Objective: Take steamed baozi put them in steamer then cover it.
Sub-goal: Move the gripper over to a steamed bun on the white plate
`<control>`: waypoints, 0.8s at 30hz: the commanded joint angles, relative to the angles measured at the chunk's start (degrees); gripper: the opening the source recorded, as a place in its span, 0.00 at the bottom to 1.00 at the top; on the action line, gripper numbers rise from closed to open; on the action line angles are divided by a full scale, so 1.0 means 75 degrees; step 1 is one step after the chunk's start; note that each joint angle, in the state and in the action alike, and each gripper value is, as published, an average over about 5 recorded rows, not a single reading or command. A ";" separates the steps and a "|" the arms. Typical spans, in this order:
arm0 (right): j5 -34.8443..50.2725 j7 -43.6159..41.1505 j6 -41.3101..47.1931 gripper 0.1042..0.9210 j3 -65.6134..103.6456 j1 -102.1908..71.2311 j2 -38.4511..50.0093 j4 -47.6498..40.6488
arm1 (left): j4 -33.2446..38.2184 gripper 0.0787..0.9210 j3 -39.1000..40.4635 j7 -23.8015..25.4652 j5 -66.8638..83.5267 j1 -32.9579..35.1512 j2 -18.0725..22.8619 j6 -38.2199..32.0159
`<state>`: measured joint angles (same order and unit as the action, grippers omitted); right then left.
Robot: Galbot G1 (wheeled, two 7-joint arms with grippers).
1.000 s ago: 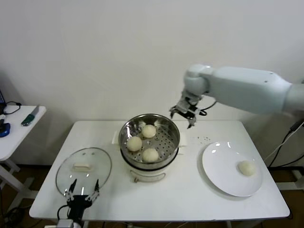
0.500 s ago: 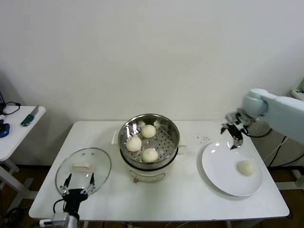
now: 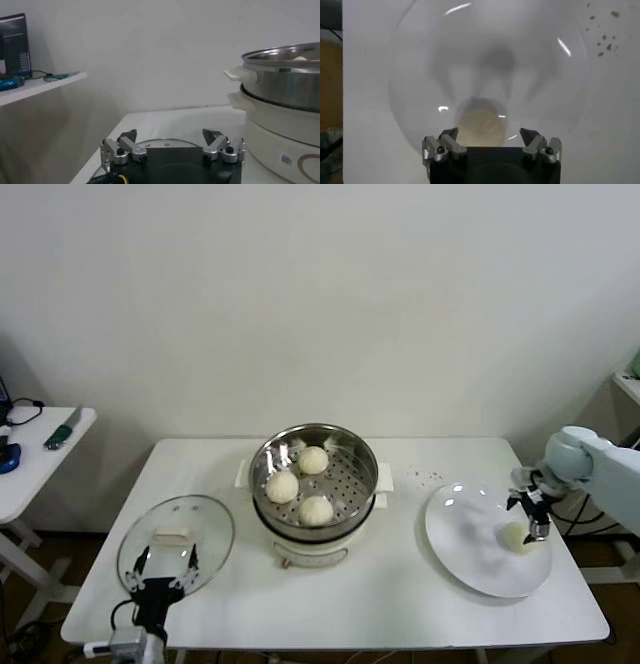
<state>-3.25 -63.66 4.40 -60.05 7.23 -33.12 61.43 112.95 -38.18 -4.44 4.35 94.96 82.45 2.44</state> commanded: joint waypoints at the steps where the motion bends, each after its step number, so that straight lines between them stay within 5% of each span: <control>1: -0.0480 0.0021 -0.0063 0.88 0.0813 -0.0938 0.0039 -0.0558 | -0.0010 0.88 -0.0018 0.0003 -0.0029 -0.0017 0.0025 0.0008; 24: -0.0336 0.0096 -0.0096 0.83 0.0823 -0.0915 -0.0489 -0.0888 | 0.0013 0.88 0.0035 -0.0002 -0.0101 0.0020 0.0048 -0.0003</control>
<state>-5.69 -63.01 3.79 -54.58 1.14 -36.09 55.50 113.03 -37.90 -4.46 3.62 95.11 82.79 2.39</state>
